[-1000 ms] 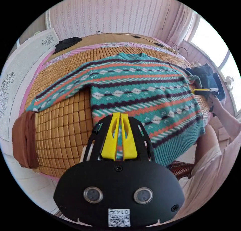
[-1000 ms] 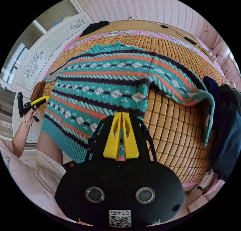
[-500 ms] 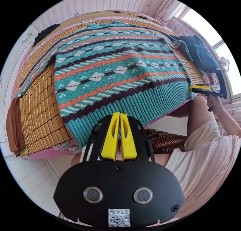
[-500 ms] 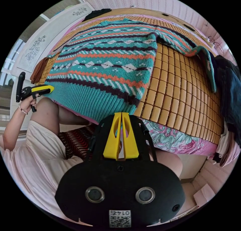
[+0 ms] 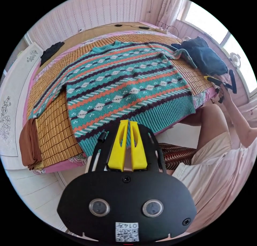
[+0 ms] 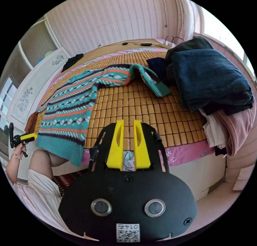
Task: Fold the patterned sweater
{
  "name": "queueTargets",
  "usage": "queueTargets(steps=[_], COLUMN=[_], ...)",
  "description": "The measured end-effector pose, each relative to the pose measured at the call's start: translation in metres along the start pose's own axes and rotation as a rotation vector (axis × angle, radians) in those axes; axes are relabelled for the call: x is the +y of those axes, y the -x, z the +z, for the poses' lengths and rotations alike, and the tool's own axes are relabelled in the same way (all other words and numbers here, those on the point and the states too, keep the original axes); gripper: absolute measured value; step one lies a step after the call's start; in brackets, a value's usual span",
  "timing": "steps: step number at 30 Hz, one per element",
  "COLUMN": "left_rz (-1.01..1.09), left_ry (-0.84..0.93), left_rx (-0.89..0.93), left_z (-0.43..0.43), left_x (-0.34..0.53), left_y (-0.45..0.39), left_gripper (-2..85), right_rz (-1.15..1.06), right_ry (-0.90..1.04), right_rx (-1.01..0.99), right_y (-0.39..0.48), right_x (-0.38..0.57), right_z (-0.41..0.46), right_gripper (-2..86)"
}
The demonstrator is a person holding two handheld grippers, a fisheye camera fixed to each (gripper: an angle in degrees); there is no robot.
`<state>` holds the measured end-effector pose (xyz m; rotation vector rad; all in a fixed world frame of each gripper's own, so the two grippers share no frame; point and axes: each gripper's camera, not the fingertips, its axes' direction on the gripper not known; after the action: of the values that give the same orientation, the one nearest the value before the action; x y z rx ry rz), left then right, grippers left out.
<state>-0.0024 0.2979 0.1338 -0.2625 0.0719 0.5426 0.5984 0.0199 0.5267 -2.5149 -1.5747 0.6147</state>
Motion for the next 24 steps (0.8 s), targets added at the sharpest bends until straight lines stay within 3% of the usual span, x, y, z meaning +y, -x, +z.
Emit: queueTargets(steps=[9, 14, 16, 20, 24], left_rz=[0.398, 0.515, 0.505, 0.473, 0.457], left_ry=[-0.087, -0.142, -0.146, -0.153, -0.048], left_rx=[0.123, 0.105, 0.131, 0.138, 0.105], left_z=[0.040, 0.069, 0.086, 0.110, 0.149], left_x=[-0.176, -0.264, -0.298, -0.329, -0.342], left_y=[-0.094, -0.131, -0.137, -0.142, -0.143], left_gripper=[2.7, 3.9, 4.4, 4.8, 3.1], right_rz=[0.237, -0.021, -0.070, -0.104, -0.192], right_ry=[-0.048, 0.059, 0.160, 0.115, 0.163], right_rx=[0.037, 0.276, 0.309, 0.270, 0.307], right_y=[-0.090, -0.057, -0.051, -0.048, -0.039], right_x=[-0.044, -0.075, -0.079, -0.072, -0.072], right_z=[0.023, 0.057, 0.077, 0.075, 0.072], right_gripper=[8.1, 8.5, 8.8, 5.7, 1.6])
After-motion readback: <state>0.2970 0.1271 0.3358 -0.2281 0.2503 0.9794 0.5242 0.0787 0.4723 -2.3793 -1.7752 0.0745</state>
